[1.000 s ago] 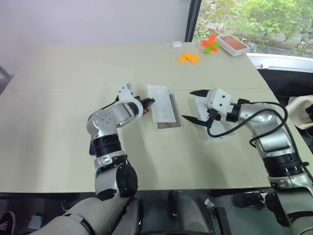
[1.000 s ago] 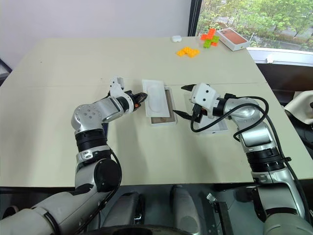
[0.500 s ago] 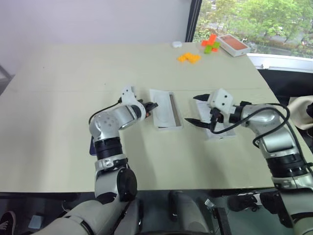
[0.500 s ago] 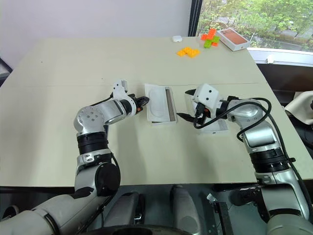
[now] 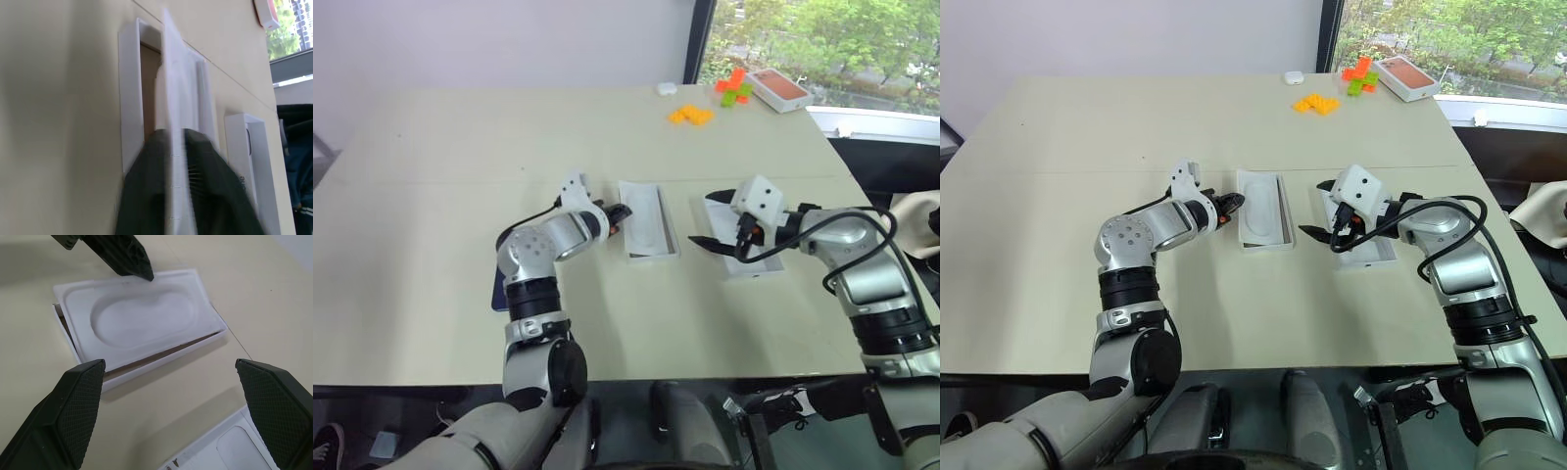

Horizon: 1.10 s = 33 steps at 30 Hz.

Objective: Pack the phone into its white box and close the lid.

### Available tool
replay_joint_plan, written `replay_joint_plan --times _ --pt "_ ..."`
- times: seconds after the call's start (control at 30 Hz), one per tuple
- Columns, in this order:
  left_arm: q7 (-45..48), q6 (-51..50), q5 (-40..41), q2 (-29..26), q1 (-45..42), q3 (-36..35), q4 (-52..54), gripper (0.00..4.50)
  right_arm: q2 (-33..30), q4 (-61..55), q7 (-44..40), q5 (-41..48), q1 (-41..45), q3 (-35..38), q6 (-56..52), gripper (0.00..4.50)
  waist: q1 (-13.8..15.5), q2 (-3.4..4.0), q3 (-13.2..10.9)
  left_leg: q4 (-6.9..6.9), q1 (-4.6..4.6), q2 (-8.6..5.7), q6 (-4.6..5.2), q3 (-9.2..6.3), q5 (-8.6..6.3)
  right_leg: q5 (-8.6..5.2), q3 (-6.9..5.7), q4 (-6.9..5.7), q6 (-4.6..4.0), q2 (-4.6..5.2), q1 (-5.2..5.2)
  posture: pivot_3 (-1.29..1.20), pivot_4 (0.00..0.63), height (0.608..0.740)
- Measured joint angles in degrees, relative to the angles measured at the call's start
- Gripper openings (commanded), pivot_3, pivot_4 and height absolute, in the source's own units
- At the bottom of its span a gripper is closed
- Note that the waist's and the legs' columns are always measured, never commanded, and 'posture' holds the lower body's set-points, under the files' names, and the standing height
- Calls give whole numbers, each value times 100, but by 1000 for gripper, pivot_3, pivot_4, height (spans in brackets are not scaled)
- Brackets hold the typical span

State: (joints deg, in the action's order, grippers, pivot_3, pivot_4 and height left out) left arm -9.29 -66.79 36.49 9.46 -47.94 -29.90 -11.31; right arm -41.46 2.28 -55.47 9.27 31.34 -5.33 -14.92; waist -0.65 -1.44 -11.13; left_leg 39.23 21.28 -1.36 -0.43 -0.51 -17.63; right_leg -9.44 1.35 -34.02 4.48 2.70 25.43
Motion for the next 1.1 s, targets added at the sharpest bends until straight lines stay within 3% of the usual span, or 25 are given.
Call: replay_joint_plan --times 0.13,0.5,1.1 --pt "-4 -81 152 0 -1 9 5 3810 2 0 19 -10 0 0 28 4500 1 0 0 0 0 0 0 0 0 0 0 0 0 0 0 0 150 740" --pt "56 -1286 428 -89 -158 708 841 3810 114 -40 54 59 -4 1 -13 4500 -6 0 0 0 0 -1 0 -1 0 0 0 -1 1 -1 0 0 150 740" --pt "747 -1355 260 -1071 308 1195 1473 3810 133 -56 79 127 10 35 -145 4500 -15 1 1 0 -2 4 -3 -2 1 0 2 -4 -1 -1 0 0 150 740"
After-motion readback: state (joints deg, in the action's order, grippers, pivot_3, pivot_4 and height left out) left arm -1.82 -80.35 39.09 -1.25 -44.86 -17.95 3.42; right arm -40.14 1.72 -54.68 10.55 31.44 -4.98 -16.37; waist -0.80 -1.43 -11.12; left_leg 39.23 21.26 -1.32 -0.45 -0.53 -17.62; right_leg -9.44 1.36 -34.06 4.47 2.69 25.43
